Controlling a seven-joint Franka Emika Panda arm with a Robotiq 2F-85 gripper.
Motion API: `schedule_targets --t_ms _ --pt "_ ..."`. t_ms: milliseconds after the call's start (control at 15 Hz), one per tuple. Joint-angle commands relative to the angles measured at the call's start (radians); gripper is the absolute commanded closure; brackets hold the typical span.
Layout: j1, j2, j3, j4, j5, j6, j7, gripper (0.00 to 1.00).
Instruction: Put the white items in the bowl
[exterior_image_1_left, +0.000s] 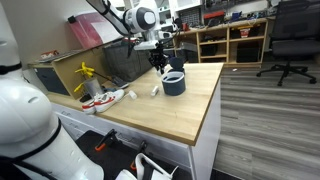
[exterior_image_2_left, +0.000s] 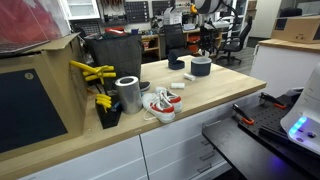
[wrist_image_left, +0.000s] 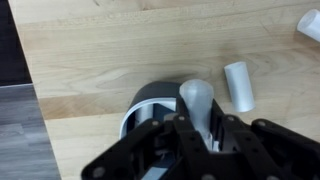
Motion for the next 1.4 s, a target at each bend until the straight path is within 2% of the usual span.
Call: schedule_targets --t_ms 0,733,1067,1133,1200,1333 --pt "-0.008 0.047 -0.007 0.062 -0.001 -0.030 0.009 0.94" --pt "-0.007 0.174 0.000 0.233 -0.052 -0.088 -0.074 0.94" --pt "0.011 0.220 -0.003 0.282 -0.115 -0.088 -0.075 0.94" --pt "0.015 0.221 -0.002 0.283 -0.126 -0.088 -0.076 0.51" --pt "0.020 0.218 -0.003 0.278 -0.138 -0.083 -0.074 0.50" --pt "0.029 0.201 0.000 0.257 -0.160 -0.071 -0.076 0.36"
